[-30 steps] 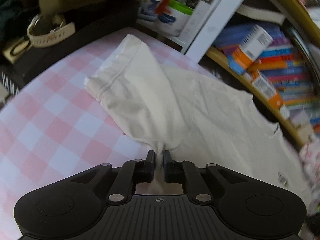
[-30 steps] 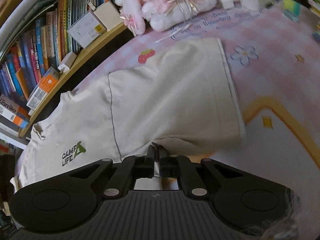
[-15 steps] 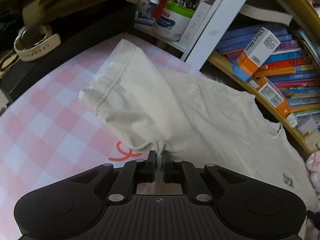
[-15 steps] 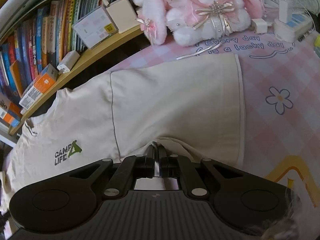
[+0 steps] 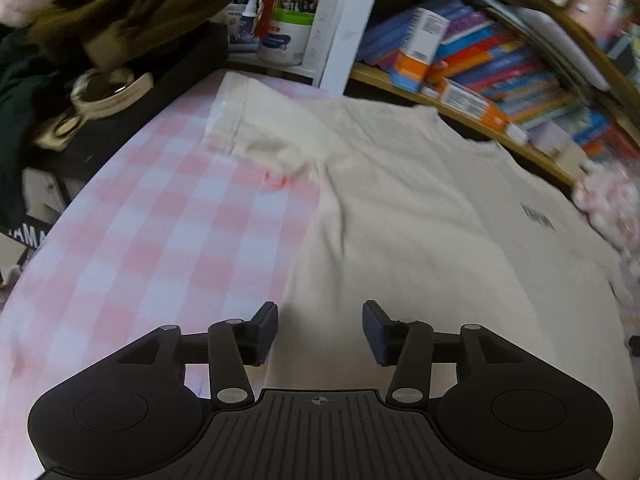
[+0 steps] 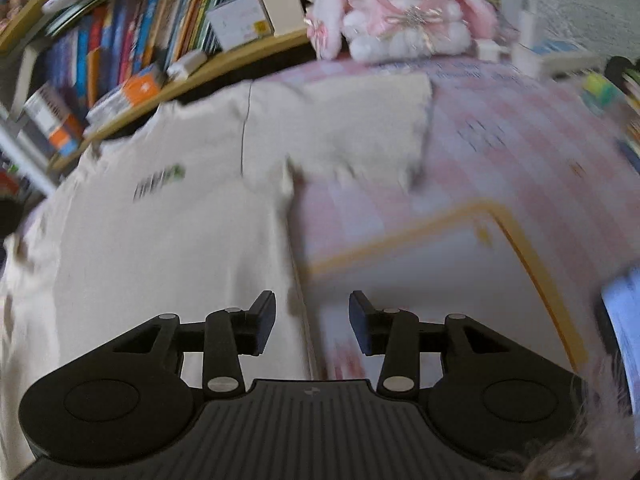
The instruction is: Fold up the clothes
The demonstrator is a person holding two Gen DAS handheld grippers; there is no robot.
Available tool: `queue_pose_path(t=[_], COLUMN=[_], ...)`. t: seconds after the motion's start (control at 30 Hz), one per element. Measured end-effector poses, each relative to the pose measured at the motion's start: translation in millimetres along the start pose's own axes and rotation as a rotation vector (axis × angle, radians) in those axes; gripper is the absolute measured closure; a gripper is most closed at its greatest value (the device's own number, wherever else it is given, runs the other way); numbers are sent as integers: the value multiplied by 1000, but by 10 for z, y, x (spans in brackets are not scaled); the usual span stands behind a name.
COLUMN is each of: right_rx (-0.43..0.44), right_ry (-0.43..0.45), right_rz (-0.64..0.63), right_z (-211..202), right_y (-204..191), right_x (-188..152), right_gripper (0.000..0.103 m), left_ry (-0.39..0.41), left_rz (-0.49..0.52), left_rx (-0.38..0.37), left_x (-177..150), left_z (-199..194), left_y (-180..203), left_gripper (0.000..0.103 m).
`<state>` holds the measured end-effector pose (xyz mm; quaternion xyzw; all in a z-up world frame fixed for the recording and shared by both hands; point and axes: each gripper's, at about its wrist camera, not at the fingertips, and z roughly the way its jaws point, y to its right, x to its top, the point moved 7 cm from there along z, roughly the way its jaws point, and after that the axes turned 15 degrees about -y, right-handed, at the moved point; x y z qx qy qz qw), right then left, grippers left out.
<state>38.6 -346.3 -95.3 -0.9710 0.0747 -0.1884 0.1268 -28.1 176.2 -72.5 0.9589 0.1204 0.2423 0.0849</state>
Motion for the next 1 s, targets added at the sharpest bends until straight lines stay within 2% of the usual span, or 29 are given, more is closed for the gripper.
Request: queue_pose_path(t=[0.17, 0.33, 0.4, 0.47, 0.5, 0.53, 0.57, 0.67, 0.77, 1.0], right_rx=[-44, -97, -126, -145, -144, -146, -149, -155, -190, -193], right_ry=[-4, 2, 14, 26, 30, 32, 33, 35, 57, 55], right_rz=[-45, -74, -75, -63, -59, -59, -63, -73, -42, -42], right_z=[-279, -425, -462, -499, -517, -528, -538, -555, -586, -585], right_y=[-1, -27, -23, -9, -3, -5, -6, 13, 95, 92], right_x=[-799, -1361, -1520, -1635, -1685, -1721, -1752, -1765, -1756, -1771], right_gripper=[64, 64, 69, 77, 79, 87, 95, 99, 100, 100], left_ry=[2, -6, -8, -10, -11, -12, -13, -21, -26, -27], left_rz=[83, 78, 70, 64, 64, 64, 64, 45, 44, 49], left_rx=[25, 33, 19, 7, 11, 14, 17, 5, -6, -12], left_x=[-588, -893, -978, -1051, -1079, -1107, -1135, -1207, -1270, -1283], left_z=[-333, -455, -476, -485, -480, -474, -469, -478, -505, -505], left_y=[-42, -154, -168, -166, -158, -149, -140, -137, -122, -125], left_gripper=[55, 57, 58, 62, 78, 93, 99, 100, 100, 98])
